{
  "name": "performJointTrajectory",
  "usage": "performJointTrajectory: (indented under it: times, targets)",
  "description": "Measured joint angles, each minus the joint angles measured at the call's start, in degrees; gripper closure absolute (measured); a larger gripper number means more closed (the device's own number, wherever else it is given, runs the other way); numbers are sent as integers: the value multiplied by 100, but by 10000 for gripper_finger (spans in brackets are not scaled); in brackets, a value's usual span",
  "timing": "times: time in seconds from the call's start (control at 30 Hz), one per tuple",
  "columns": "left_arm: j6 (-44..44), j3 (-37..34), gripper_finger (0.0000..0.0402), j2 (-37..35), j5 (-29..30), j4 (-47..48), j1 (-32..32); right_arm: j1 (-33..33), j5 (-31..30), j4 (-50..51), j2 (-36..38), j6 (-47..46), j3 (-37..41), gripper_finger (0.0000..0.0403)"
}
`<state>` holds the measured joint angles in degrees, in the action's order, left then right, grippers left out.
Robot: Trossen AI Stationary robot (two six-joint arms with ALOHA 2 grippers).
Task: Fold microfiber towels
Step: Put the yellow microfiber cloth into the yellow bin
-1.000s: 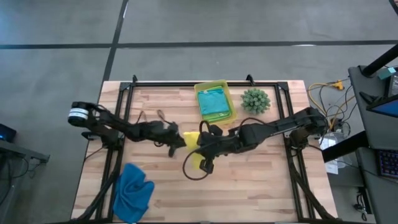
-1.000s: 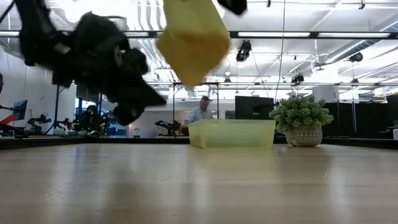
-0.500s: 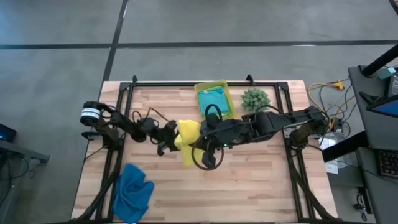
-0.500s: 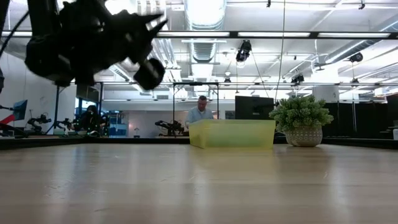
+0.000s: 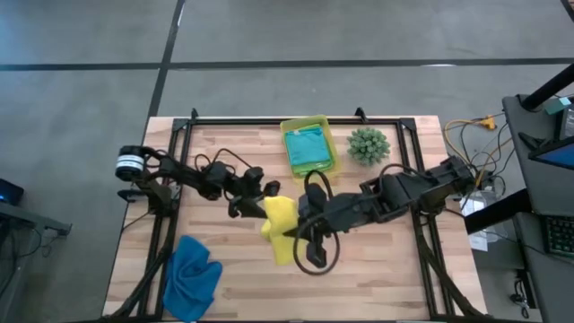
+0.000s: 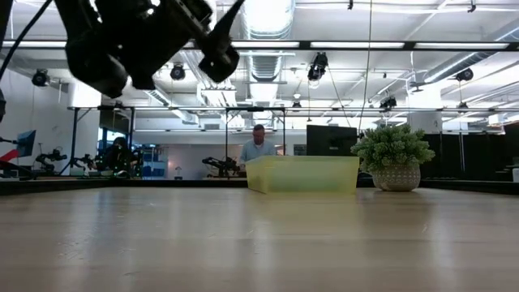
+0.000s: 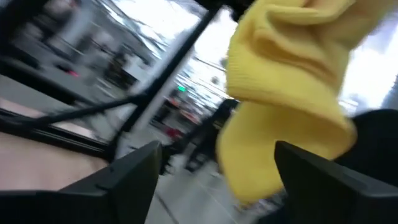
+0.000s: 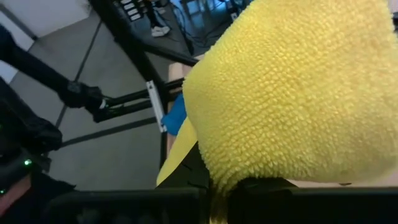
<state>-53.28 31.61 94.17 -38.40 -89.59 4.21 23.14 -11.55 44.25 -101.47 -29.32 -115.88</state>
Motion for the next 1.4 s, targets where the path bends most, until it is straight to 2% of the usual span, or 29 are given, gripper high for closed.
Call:
performJointTrajectory:
  times: [0.1, 0.2, 0.37, 0.6, 0.83, 1.03, 1.4]
  targets:
    - [-418, 380, 94, 83, -700, -23, 1, 99, 1, 14, 0, -24, 7, 394]
    - [-622, 817, 93, 103, -1089, -38, -9, 144, 2, 30, 0, -22, 9, 393]
    - [-792, 1527, 92, 92, -1327, -38, -9, 148, -4, 200, 4, 7, 11, 392]
    - [-941, 2057, 92, 69, -1404, -42, -20, 143, -60, 606, 5, -19, 13, 391]
    - [-956, 2012, 92, 61, -1413, -42, -20, 57, -476, 938, 76, -390, 16, 391]
    - [-1058, 1971, 92, 40, -1389, -39, -18, -97, -505, 1640, 112, -1058, 18, 390]
    - [-1112, 1985, 92, 36, -1092, -31, -4, -256, -505, 1763, 120, -1730, 104, 390]
